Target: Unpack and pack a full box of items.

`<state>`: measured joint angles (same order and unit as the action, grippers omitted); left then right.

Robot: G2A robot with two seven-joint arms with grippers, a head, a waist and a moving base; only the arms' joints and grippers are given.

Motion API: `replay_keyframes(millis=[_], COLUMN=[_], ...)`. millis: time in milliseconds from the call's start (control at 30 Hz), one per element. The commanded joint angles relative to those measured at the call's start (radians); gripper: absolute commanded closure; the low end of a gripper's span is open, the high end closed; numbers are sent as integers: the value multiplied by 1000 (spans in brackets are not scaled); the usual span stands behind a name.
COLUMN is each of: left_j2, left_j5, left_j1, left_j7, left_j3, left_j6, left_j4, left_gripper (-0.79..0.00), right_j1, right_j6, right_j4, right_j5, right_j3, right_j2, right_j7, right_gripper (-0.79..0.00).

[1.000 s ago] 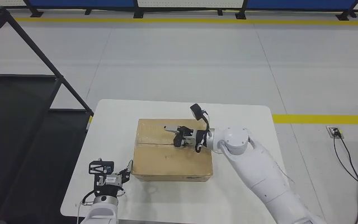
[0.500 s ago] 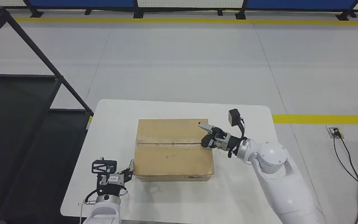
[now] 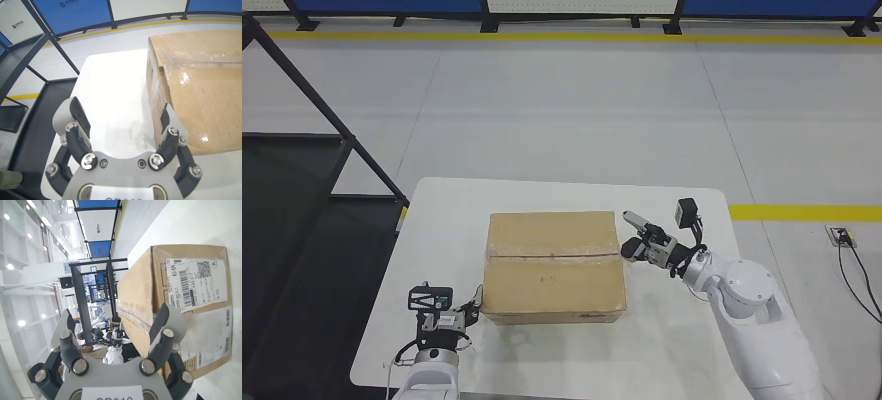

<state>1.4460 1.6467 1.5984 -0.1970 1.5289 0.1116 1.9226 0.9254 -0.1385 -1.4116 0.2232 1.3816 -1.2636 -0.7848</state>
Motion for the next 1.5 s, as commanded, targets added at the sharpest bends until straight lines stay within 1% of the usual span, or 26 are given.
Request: replay_keyframes(millis=[0,100,300,600,733,967,1100,1467], left_j2=[-1,-1,-3,-7,-8,-9,-10,-10], left_j5=[2,4,7,5,-3,-64,-65,-65], left_j1=[1,1,2,7,-2,-20,-31,-31], left_j7=[0,0,0,1,2,2,-13,-13], left_j3=[-2,-4,-4,0,10,66,88,88], left_j6=[0,1,1,-4,5,52,74,74], left_j4=[2,3,2,9,15,30,23,23], left_gripper=[-785,-785,-785,-785,-785,-785,-785,-784], right_j1=[11,9,-13,-53,-53,17,48,50], right_j6=[-6,-27,-28,-62,-46,76,118,121], right_j4=[-3,10,62,144,175,165,151,151], right_j5=[0,-13,-2,-26,28,177,220,223], right_j3=[4,-11,-46,-77,-24,145,206,210], right_j2=[3,6,4,6,13,37,49,50], right_j7=[-10,-25,-43,-30,-25,-23,-45,-47], right_gripper=[-785,-785,-785,-785,-785,-785,-785,-785])
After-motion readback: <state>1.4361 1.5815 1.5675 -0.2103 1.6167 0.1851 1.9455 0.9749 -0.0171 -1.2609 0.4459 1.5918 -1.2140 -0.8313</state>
